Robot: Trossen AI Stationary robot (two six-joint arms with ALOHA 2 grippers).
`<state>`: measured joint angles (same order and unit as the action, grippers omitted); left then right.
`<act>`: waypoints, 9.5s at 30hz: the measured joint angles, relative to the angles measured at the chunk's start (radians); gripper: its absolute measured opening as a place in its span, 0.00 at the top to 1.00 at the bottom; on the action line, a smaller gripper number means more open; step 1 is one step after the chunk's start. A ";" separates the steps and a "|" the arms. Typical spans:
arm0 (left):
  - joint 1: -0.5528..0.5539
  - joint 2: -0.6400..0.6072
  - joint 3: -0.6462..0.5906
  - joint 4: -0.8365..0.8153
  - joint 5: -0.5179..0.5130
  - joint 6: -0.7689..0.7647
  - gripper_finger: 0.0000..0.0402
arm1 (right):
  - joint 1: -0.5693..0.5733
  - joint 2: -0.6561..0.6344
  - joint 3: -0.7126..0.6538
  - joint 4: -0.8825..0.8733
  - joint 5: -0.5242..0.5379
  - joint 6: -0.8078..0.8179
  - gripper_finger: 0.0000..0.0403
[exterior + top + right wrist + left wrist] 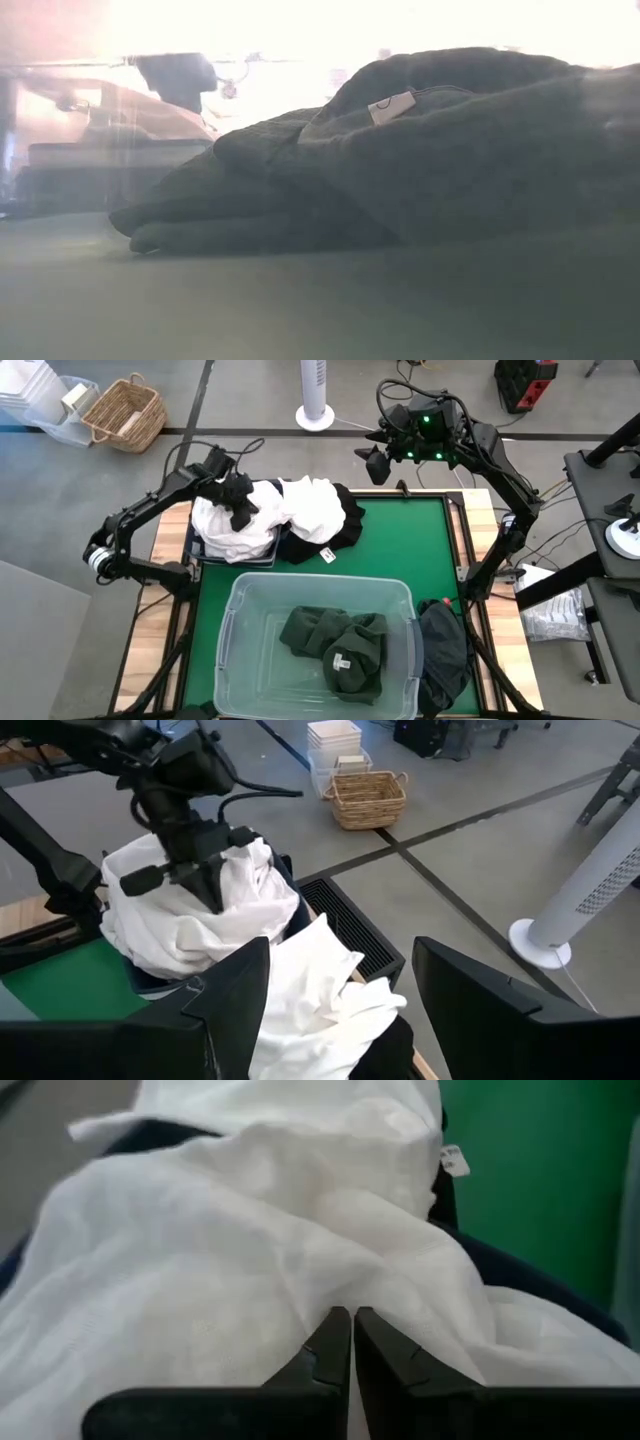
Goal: Sort clothes
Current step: Put the white shirt into the blue laundry bin, then put the black shirt into the transparent laundry bin
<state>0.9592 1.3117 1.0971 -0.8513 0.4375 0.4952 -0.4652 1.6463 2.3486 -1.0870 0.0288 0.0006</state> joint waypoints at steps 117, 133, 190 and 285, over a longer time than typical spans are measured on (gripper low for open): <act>-0.098 -0.160 -0.346 -0.083 -0.410 -0.558 1.00 | 0.000 0.000 -0.066 0.029 -0.002 -0.001 0.42; -0.097 0.055 -0.349 -0.064 -0.268 -0.558 1.00 | 0.000 0.000 -0.066 0.029 -0.001 -0.001 0.41; -0.098 -0.225 0.039 -0.478 -0.350 -0.605 0.49 | -0.069 -0.062 -0.071 -0.410 0.000 0.058 0.40; -0.098 -0.261 0.471 -0.368 -0.456 -0.667 0.49 | -0.099 0.168 -1.666 1.624 -0.117 -0.161 0.55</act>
<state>0.8609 1.0510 1.5684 -1.2194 -0.0188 -0.1722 -0.5644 1.8141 0.6827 0.5368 -0.0877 -0.1603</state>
